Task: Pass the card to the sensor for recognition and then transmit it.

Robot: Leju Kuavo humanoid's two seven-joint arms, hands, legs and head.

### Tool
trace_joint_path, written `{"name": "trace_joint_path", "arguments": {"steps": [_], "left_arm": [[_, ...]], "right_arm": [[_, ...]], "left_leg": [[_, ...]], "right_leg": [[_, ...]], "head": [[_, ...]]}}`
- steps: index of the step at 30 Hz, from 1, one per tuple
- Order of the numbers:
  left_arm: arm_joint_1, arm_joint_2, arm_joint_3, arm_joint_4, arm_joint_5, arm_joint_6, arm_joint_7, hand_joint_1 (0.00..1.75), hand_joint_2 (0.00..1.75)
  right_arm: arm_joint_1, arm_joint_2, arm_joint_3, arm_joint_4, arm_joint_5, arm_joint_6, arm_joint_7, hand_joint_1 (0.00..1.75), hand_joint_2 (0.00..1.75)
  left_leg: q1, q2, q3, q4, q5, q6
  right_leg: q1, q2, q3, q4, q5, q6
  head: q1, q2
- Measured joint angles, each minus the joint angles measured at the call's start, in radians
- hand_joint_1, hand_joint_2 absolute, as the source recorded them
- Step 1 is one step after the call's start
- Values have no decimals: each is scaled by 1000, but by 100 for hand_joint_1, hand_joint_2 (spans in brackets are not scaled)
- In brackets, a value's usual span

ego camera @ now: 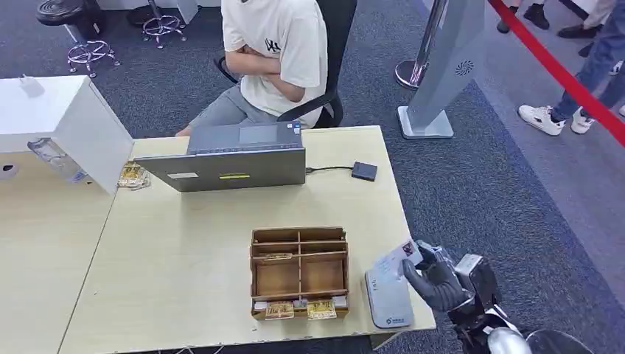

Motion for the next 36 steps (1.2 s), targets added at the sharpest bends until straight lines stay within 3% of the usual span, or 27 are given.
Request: {"name": "trace_joint_path", "arguments": {"steps": [4, 11, 16, 27, 36], "left_arm": [[0, 4, 0, 0, 9, -4, -5, 0, 0], [0, 7, 0, 0, 25, -7, -6, 0, 0], [0, 8, 0, 0, 34, -15, -6, 0, 0], [0, 12, 0, 0, 54, -16, -9, 0, 0], [0, 14, 0, 0, 69, -17, -16, 0, 0]], "right_arm": [[-23, -31, -15, 52, 70, 30, -13, 175, 175], [-61, -68, -8, 108, 243, -39, -6, 175, 175], [-82, -95, -4, 163, 267, -37, -7, 175, 175], [-97, -97, 21, 227, 354, -66, -6, 175, 175], [-112, -115, 42, 248, 383, -35, -19, 175, 175]], "left_leg": [[0, 0, 0, 0, 0, 0], [0, 0, 0, 0, 0, 0], [0, 0, 0, 0, 0, 0], [0, 0, 0, 0, 0, 0], [0, 0, 0, 0, 0, 0]], "right_leg": [[0, 0, 0, 0, 0, 0], [0, 0, 0, 0, 0, 0], [0, 0, 0, 0, 0, 0], [0, 0, 0, 0, 0, 0], [0, 0, 0, 0, 0, 0]], "head": [[0, 0], [0, 0], [0, 0], [0, 0], [0, 0]]}}
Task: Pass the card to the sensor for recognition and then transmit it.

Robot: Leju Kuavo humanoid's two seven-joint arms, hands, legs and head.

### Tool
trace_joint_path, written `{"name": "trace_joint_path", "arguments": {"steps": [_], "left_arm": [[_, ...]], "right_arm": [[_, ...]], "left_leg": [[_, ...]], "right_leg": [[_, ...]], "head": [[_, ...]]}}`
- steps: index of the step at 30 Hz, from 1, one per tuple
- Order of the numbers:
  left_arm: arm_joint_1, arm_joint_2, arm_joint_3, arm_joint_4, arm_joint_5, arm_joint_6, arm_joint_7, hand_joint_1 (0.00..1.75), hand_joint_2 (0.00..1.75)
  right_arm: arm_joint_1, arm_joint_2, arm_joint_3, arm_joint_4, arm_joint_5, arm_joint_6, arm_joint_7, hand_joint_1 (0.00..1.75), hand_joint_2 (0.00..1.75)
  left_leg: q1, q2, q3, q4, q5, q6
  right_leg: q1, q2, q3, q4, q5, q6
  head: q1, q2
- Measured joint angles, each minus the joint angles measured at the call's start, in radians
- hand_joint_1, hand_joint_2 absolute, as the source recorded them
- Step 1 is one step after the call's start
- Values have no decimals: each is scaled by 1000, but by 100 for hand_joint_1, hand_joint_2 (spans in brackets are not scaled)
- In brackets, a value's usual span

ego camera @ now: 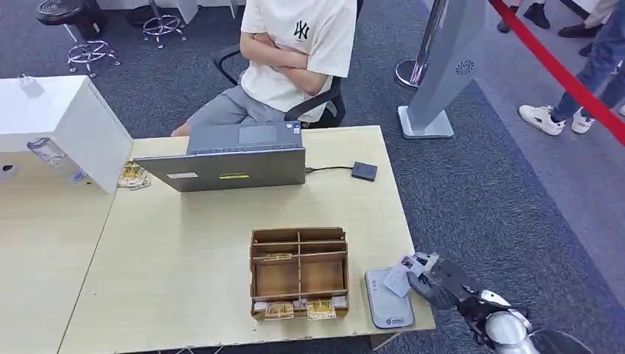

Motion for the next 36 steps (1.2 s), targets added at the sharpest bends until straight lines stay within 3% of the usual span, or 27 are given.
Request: {"name": "trace_joint_path", "arguments": {"steps": [36], "left_arm": [[0, 1, 0, 0, 34, 0, -1, 0, 0]], "right_arm": [[-5, -58, 120, -50, 148, -34, 34, 175, 175]], "left_leg": [[0, 0, 0, 0, 0, 0]], "right_leg": [[0, 0, 0, 0, 0, 0]], "head": [[0, 0]]}}
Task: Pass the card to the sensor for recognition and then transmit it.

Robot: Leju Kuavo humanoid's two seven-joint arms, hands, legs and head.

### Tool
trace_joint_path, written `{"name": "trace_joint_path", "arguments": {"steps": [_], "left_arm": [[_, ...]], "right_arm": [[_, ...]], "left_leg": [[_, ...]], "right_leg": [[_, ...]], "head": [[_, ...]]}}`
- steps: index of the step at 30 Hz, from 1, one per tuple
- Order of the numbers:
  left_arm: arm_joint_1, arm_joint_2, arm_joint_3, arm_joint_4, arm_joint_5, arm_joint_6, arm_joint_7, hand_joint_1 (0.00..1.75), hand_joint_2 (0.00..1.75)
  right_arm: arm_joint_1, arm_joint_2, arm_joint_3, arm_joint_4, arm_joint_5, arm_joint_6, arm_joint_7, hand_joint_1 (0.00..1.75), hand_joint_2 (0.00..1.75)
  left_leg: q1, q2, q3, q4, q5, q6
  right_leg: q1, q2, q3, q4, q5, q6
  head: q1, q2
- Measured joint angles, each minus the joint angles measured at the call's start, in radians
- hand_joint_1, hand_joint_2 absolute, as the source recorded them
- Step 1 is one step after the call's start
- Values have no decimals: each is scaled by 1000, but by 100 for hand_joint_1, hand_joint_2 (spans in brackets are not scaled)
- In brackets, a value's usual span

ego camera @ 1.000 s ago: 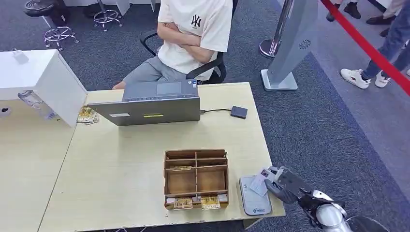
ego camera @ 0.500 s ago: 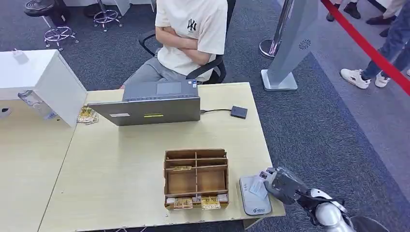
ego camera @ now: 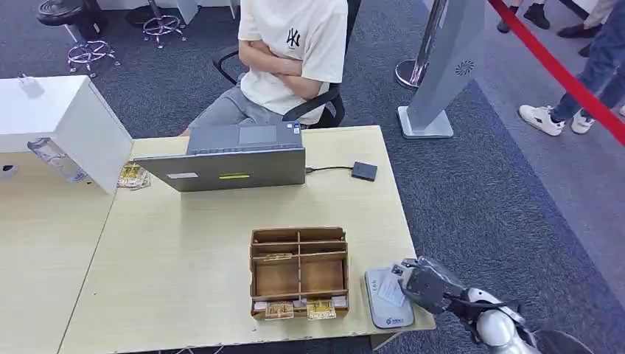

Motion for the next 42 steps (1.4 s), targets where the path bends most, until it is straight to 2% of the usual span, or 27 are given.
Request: {"name": "trace_joint_path", "arguments": {"steps": [15, 29, 42], "left_arm": [[0, 0, -2, 0, 15, -4, 3, 0, 0], [1, -5, -4, 0, 16, -11, 31, 0, 0], [1, -5, -11, 0, 28, -10, 18, 0, 0]], "right_arm": [[-34, 0, 45, 21, 114, -80, 62, 175, 175], [-59, 0, 58, 54, 135, -79, 74, 175, 175], [-71, 4, 59, 64, 104, -84, 59, 175, 175]], "left_leg": [[0, 1, 1, 0, 0, 0], [0, 1, 3, 0, 0, 0], [0, 1, 5, 0, 0, 0]], "right_leg": [[0, 0, 1, 0, 0, 0], [0, 0, 3, 0, 0, 0], [0, 0, 5, 0, 0, 0]], "head": [[0, 0], [0, 0], [0, 0]]}}
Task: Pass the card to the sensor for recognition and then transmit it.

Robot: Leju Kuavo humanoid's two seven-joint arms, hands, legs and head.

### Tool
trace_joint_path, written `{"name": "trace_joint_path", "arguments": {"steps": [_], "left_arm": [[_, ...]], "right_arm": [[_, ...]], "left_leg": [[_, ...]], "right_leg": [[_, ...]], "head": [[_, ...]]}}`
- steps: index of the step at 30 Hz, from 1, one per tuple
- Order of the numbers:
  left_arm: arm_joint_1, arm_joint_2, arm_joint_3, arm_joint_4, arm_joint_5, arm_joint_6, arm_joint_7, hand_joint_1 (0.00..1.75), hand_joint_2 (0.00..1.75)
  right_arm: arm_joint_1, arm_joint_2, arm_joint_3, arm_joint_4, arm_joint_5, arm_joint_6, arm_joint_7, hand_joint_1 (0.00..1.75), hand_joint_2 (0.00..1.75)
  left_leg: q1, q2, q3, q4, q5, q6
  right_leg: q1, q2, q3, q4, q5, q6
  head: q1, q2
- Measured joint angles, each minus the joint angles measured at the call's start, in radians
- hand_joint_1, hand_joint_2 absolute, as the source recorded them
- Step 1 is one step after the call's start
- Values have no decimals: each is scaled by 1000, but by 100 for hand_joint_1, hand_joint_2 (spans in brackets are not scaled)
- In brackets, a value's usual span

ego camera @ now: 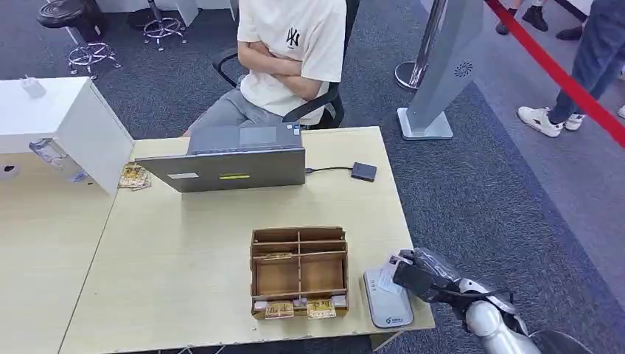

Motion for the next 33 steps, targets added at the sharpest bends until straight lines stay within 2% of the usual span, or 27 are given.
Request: {"name": "trace_joint_path", "arguments": {"steps": [6, 11, 16, 18, 22, 26, 30, 33], "left_arm": [[0, 0, 0, 0, 10, 5, -16, 0, 0], [0, 0, 0, 0, 24, 7, -24, 0, 0], [0, 0, -2, 0, 26, 7, -25, 0, 0], [0, -1, -3, 0, 26, 7, -24, 0, 0], [0, -10, -17, 0, 24, 10, -12, 0, 0], [-1, -19, -37, 0, 16, 10, 3, 0, 0], [-1, -23, -60, 0, 6, 9, 10, 0, 0], [-1, -25, -69, 0, 6, 9, 13, 0, 0]], "right_arm": [[-7, 36, -1, -15, -26, -48, -17, 175, 175], [-10, 100, -29, -68, -52, -139, -28, 175, 175], [-13, 137, -46, -103, -51, -167, -38, 175, 175], [-9, 162, -64, -118, -43, -271, -68, 175, 175], [15, 244, -116, -234, -3, -449, -87, 175, 175], [49, 305, -130, -352, 26, -575, -140, 175, 175], [65, 347, -120, -439, 60, -652, -183, 175, 175], [70, 364, -106, -477, 70, -663, -185, 175, 175]], "left_leg": [[0, 0, 0, 0, 0, 0], [0, 0, -2, 0, 0, 0], [0, -1, -2, 0, 0, 0], [0, -1, -3, 0, 0, 0], [0, -1, -3, 0, 0, 0], [0, -1, -4, 0, 0, 0], [0, 0, -4, 0, 0, 0], [0, 0, -4, 0, 0, 0]], "right_leg": [[0, 0, -1, 0, 0, 0], [0, 0, -2, 0, 0, 0], [0, 0, -2, 0, 0, 0], [0, 0, -3, 0, 0, 0], [0, 0, -3, 0, 0, 0], [0, 0, -4, 0, -1, 0], [0, 0, -5, 0, -1, 0], [0, 0, -4, 0, 0, 0]], "head": [[0, 0], [0, 0], [0, 0], [0, 0], [0, 0], [0, 0], [0, 0], [0, 0]]}}
